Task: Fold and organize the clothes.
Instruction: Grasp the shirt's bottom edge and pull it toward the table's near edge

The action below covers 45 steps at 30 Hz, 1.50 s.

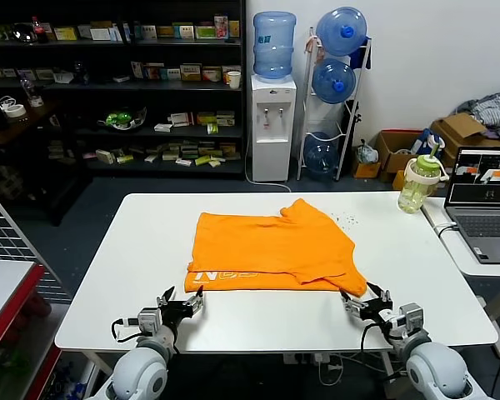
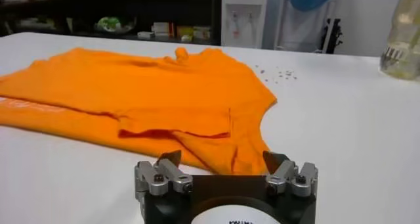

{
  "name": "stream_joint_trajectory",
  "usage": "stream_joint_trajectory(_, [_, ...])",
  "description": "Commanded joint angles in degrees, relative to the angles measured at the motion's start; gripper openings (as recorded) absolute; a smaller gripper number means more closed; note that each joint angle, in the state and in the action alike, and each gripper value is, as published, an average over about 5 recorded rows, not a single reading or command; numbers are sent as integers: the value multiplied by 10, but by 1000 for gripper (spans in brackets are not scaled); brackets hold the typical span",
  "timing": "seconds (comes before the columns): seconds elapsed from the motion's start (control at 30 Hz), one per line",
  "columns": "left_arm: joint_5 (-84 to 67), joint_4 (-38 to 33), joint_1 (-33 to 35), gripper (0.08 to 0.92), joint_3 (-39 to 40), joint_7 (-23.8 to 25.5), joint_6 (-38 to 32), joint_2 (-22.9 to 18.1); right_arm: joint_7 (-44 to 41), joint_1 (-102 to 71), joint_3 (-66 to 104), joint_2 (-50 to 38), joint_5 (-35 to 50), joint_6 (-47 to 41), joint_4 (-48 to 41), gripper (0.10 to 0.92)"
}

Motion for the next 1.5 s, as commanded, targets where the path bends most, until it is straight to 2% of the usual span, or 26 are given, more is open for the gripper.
stream_joint_trajectory(0.03, [4,14,-4,823,2,0,-2,-10,-17,-15,8,-2,-4,8,-10,699])
stream_joint_trajectory(0.13, [8,20,-6,818,5,0,-6,-11,-15,-11,8,-2,-4,10,-17,613])
stream_joint_trajectory(0.23, [14,22,-8,771,7,1,-9,-12,-14,-9,8,-1,-4,12,-18,526])
stream_joint_trajectory(0.57, [17,28,-10,481,11,0,-9,-15,-12,-5,8,1,-4,18,-23,232])
stream_joint_trajectory(0.7, [17,25,-11,368,12,-2,-10,-16,-11,-5,9,1,-2,21,-21,139])
stream_joint_trajectory(0.97, [15,8,-7,139,9,-7,-10,-8,0,-17,18,-5,25,19,8,124])
stream_joint_trajectory(1.07, [11,-11,1,94,6,-11,-10,5,8,-30,27,-14,45,11,33,124])
stream_joint_trajectory(1.27, [-8,-58,31,90,-5,-17,-10,50,23,-83,55,-35,83,-10,94,124])
stream_joint_trajectory(1.5, [-52,-119,78,90,-13,-42,9,101,46,-176,81,-48,88,-51,163,124])
